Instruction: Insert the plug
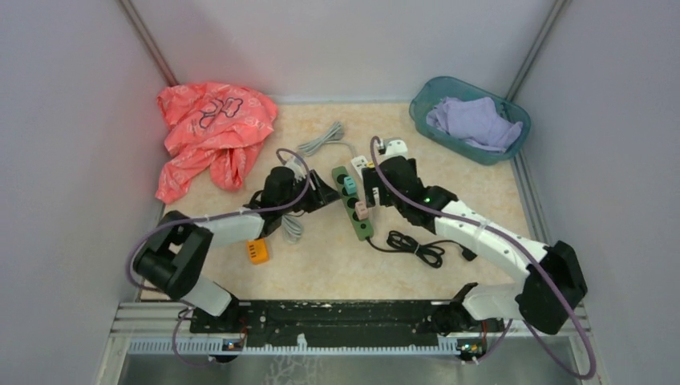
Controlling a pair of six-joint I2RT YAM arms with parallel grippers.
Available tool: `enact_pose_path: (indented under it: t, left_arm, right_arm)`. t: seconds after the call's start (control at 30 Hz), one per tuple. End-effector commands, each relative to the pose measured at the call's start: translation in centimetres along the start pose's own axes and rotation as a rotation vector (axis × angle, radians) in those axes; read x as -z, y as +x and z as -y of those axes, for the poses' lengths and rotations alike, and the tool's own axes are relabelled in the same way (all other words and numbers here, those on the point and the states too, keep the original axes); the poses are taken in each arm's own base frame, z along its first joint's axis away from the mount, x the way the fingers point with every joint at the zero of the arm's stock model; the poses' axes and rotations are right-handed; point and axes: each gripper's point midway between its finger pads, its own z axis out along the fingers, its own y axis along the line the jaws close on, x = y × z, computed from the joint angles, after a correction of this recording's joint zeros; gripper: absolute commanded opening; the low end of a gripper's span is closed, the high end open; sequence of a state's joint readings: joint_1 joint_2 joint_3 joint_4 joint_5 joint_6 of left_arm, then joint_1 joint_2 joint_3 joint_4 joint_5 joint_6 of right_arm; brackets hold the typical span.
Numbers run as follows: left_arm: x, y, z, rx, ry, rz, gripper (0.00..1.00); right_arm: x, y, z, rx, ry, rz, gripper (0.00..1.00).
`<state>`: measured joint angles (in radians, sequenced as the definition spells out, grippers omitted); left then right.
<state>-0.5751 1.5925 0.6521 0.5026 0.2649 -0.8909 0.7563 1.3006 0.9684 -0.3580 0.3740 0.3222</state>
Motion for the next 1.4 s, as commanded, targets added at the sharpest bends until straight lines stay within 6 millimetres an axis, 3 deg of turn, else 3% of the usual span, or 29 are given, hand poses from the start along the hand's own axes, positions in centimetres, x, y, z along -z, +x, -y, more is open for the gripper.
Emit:
enact_pose_path:
  t: [0.0, 0.17, 0.3, 0.33, 0.4, 0.6, 0.8, 1.03, 1.37]
  left_arm:
    - [3.1, -4.1, 0.4, -0.118, -0.078, 0.120, 0.59]
    - [8.4, -8.1, 1.5, -0.231, -0.175, 0.287, 0.64]
    - [13.6, -10.5, 3.2, -0.315, -0.208, 0.427, 0.70]
    - [15.0, -11.1, 3.7, -0.334, -0.211, 0.471, 0.72]
    - [18.0, -11.9, 4.6, -0.361, -0.216, 0.551, 0.86]
    - [24.9, -12.8, 5.1, -0.421, -0.286, 0.683, 1.00]
    - [30.0, -13.4, 5.4, -0.505, -0.325, 0.804, 1.00]
    - [33.1, -13.8, 6.1, -0.548, -0.274, 0.957, 1.00]
    - [32.8, -13.5, 4.5, -0.569, -0.331, 0.952, 1.00]
  right_arm:
    - [3.3, -2.9, 4.3, -0.035, 0.105, 0.134, 0.88]
    - [6.7, -3.7, 7.4, -0.066, 0.179, 0.234, 0.91]
    - [9.6, -4.1, 8.5, -0.102, 0.172, 0.312, 0.92]
    - [10.3, -4.2, 8.9, -0.112, 0.172, 0.331, 0.92]
    - [11.8, -4.3, 9.6, -0.132, 0.174, 0.371, 0.92]
    - [15.0, -4.2, 11.6, -0.193, 0.201, 0.476, 0.92]
    - [16.4, -4.2, 13.0, -0.233, 0.233, 0.544, 0.92]
    - [16.6, -4.1, 13.3, -0.252, 0.242, 0.566, 0.92]
    - [16.6, -4.1, 13.5, -0.252, 0.254, 0.568, 0.92]
